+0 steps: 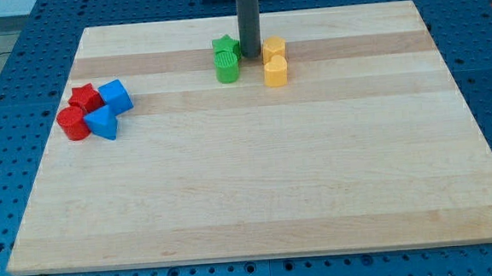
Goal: Push yellow blocks towards the center
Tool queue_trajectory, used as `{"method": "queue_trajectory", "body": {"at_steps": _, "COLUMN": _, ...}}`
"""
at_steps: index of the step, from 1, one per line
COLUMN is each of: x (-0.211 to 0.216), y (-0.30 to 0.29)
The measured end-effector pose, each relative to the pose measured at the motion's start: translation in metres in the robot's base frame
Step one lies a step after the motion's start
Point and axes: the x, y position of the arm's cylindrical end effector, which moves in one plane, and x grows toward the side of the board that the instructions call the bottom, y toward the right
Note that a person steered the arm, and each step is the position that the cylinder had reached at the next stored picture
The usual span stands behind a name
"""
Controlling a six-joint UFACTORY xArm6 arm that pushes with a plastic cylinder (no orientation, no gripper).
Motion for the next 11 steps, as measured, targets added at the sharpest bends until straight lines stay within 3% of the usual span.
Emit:
{"method": "queue_trajectory", "body": {"at_steps": 1, "x": -0.032, "y": 0.016}}
{"method": "queue_trajectory", "body": {"at_steps": 2, "x": -0.034, "y": 0.061}}
{"method": "queue_trajectory", "body": {"at_steps": 4, "x": 0.014, "y": 0.068}}
{"method": "queue_trajectory", "body": {"at_steps": 5, "x": 0.017, "y": 0.067}}
{"method": "queue_trajectory", "body": {"at_steps": 7, "x": -0.034, "y": 0.058}}
{"method": "queue_trajectory", "body": {"at_steps": 8, "x": -0.024, "y": 0.038}}
{"method": "queue_trajectory", "body": {"at_steps": 10, "x": 0.063, "y": 0.030}}
{"method": "queue_trajectory", "body": {"at_steps": 11, "x": 0.069, "y": 0.030}}
